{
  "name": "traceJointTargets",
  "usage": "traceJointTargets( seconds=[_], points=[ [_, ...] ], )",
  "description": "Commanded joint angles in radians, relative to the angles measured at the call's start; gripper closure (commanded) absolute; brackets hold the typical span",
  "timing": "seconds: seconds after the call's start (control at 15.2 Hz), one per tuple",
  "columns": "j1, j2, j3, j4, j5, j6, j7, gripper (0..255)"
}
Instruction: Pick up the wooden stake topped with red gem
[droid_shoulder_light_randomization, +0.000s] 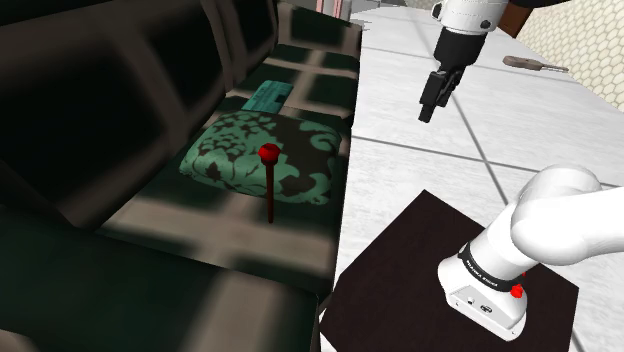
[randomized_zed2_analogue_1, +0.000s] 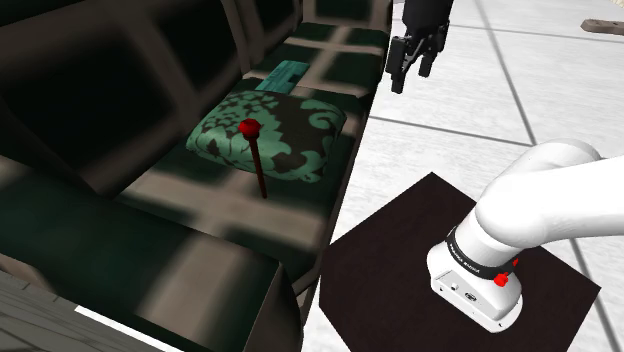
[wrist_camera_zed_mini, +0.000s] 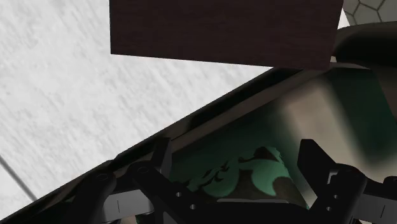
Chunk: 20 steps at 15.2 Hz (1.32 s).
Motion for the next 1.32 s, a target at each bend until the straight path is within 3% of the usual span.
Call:
traceJointTargets(
  seconds=[0.0, 0.66, 1.25],
  points=[
    [0.0, 0.0, 0.0, 0.0, 0.0, 0.0, 0.0, 0],
    [0.031, 0.28, 0.21, 0.116, 0.054, 0.186, 0.234, 0],
    [0.029, 0.608, 0.378, 0.336, -0.033, 0.285, 0.473, 0]
  ],
)
